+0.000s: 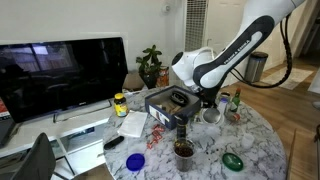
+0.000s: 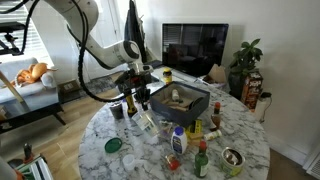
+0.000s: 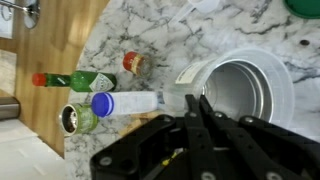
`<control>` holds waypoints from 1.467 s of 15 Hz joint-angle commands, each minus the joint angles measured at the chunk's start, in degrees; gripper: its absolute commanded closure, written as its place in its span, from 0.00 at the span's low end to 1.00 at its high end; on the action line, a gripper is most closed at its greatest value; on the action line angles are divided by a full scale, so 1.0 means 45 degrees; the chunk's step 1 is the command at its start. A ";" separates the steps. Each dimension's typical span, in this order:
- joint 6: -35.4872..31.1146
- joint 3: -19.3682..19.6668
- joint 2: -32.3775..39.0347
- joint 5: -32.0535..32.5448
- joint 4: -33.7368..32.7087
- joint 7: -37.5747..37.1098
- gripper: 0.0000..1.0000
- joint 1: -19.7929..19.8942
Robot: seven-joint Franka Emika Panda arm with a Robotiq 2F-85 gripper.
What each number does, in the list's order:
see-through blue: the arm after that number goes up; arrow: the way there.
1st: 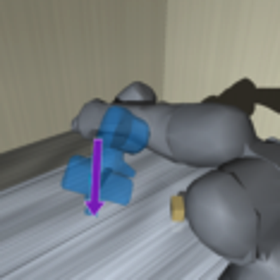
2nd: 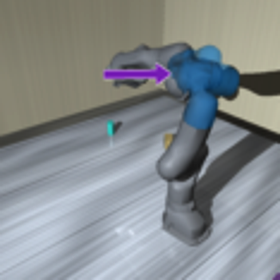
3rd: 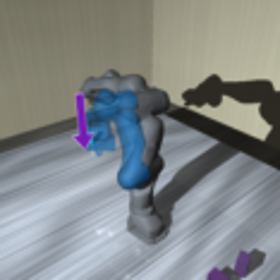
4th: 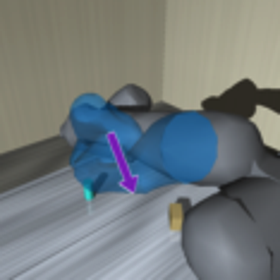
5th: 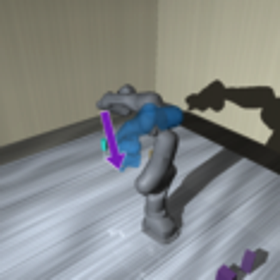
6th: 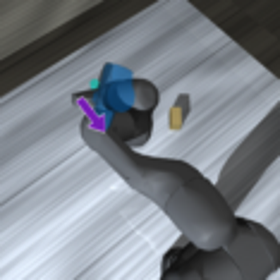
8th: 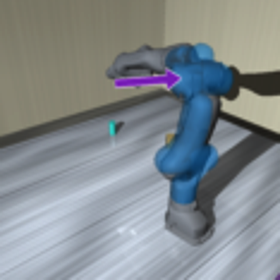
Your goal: Take the metal cup out of the jar then put the flashlight into the jar
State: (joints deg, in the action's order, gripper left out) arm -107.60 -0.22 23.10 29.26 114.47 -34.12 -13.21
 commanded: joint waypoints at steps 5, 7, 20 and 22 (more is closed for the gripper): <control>0.2975 0.0149 0.1768 0.1824 -0.1181 -0.2408 0.99 -0.0714; 0.3289 0.0119 0.2107 0.1792 -0.1372 -0.2445 0.99 -0.0623; 0.6015 -0.0568 0.4350 0.3323 -0.3722 -0.2907 0.99 -0.1998; 0.5768 -0.0669 0.4554 0.3063 -0.3830 -0.2632 0.99 -0.1783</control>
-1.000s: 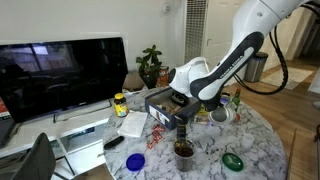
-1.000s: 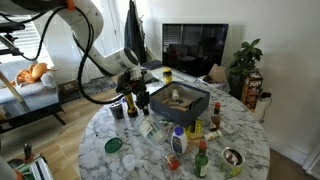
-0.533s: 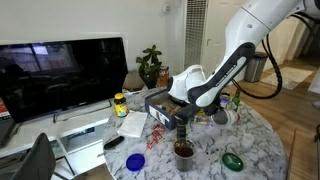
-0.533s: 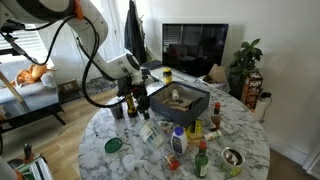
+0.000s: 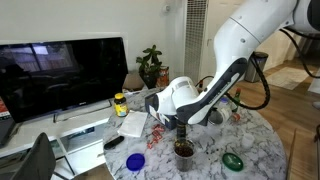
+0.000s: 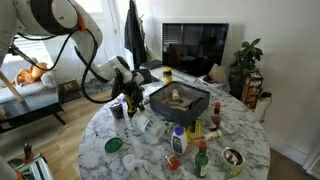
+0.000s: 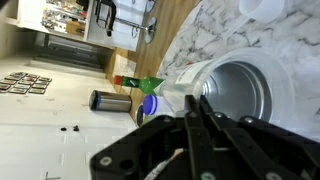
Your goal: Take the metal cup out of the jar then put the flashlight into the jar
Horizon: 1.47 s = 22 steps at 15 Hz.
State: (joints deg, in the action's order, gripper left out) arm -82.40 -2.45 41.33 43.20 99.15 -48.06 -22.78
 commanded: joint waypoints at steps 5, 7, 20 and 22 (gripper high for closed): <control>-0.0107 -0.0059 0.0153 -0.0163 -0.0175 0.0841 0.99 0.0999; -0.0242 -0.0084 0.0007 -0.0297 -0.0016 0.1077 0.99 0.1305; -0.1701 0.0323 -0.0194 -0.2544 0.0314 0.2658 1.00 0.2532; -0.1797 0.0411 -0.0183 -0.2705 0.0326 0.2750 0.99 0.2504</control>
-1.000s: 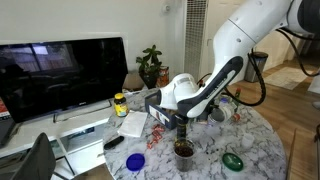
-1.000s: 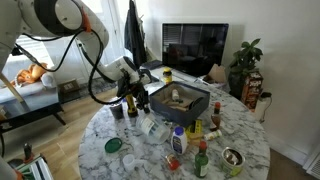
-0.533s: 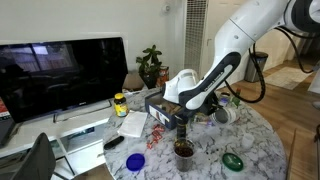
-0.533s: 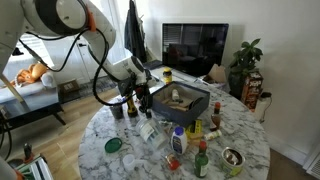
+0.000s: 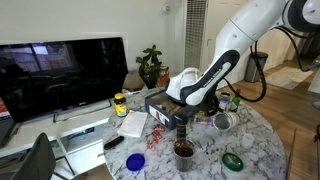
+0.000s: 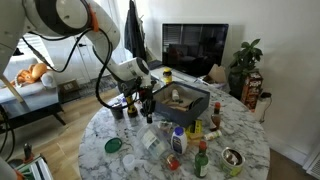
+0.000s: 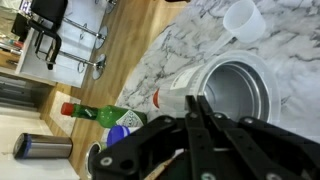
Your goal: Take the metal cup out of the jar then put the flashlight into the jar
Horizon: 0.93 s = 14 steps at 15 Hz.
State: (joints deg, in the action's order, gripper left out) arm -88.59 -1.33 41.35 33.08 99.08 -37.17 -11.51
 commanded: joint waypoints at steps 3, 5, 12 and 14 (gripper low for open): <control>-0.0266 0.0230 -0.0243 -0.0649 0.0315 0.0358 0.99 -0.0130; 0.0153 0.0224 -0.0363 -0.0713 0.0257 0.0155 0.99 -0.0397; 0.3182 0.0241 -0.0520 0.0403 -0.0198 -0.0932 0.99 -0.2004; 0.3887 0.0161 -0.0462 0.0827 -0.0305 -0.1224 0.99 -0.2233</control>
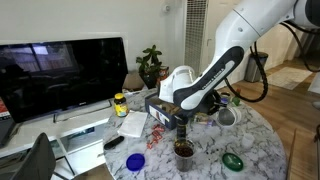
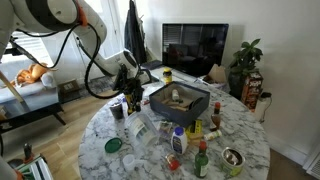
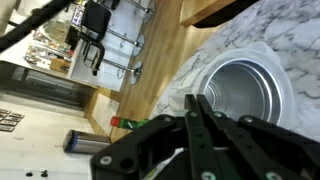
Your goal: Take the metal cup out of the jar then put the flashlight into the jar
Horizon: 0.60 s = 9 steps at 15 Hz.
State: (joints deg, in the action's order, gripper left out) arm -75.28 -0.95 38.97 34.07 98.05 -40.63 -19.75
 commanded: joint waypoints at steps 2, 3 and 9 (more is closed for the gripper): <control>0.1661 0.0101 0.0152 0.1489 -0.0145 -0.0833 0.99 -0.0661; 0.2007 0.0077 0.0186 0.2002 -0.0140 -0.1016 0.99 -0.0763; 0.3777 -0.0241 0.0469 0.4540 -0.0127 -0.1795 0.99 -0.0890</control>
State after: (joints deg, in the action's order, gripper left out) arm -62.24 -1.27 39.66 49.76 97.77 -46.51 -23.28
